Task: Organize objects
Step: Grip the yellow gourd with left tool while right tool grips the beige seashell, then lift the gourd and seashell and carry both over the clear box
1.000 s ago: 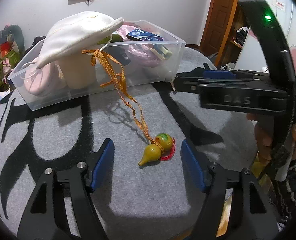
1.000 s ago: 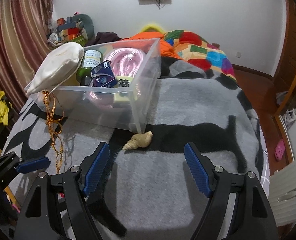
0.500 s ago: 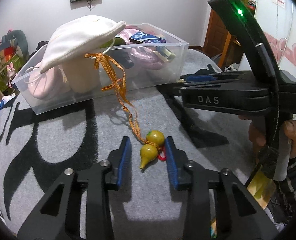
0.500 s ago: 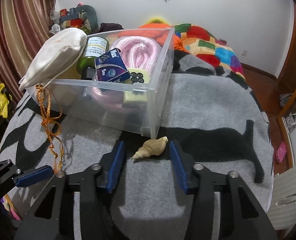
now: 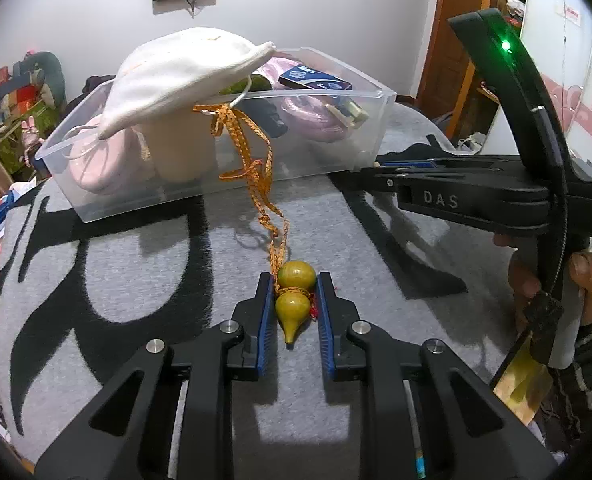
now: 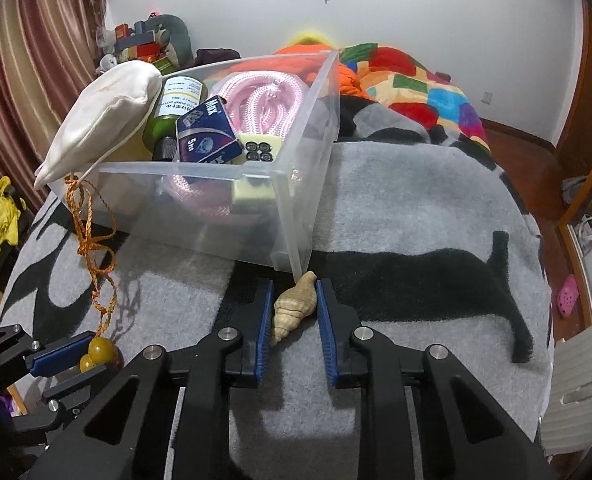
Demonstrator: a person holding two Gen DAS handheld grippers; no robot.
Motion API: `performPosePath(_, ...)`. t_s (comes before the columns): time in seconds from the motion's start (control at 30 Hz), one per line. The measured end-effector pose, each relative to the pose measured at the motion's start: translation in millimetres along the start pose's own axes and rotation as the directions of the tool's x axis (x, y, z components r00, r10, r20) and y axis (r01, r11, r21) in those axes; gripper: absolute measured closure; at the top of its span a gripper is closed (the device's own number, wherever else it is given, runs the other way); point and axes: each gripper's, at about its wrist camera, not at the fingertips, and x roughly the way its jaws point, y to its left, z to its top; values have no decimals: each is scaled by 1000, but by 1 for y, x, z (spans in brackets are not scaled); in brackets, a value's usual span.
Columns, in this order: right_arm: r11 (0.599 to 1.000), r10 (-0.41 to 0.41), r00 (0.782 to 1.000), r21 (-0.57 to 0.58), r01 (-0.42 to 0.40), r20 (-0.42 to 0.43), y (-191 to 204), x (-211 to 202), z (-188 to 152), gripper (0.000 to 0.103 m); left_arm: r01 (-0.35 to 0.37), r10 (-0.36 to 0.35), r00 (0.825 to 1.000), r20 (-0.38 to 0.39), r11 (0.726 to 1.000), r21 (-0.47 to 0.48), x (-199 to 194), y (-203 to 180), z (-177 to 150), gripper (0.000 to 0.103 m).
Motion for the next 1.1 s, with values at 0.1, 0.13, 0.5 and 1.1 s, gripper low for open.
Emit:
performPosePath(0.1, 1000, 9, 1000, -1, -9, 1, 1, -2, -3, 84, -4, 4, 1000, 8, 1000, -12, -4, 4, 0, 83)
performPosePath(0.13, 1000, 15, 1000, 1, -15, 0, 1, -3, -4, 84, -3, 3, 1000, 12, 1000, -17, -5, 6, 1, 83)
performPosePath(0.5, 997, 78, 996, -10, -78, 38, 12, -29, -15, 84, 30, -26, 998, 55, 997, -72, -22, 21, 5, 83)
performPosePath(1.1, 985, 162, 982, -75, -155, 99, 42, -59, -11, 84, 18, 4, 989, 148, 988, -151, -57, 56, 15, 83)
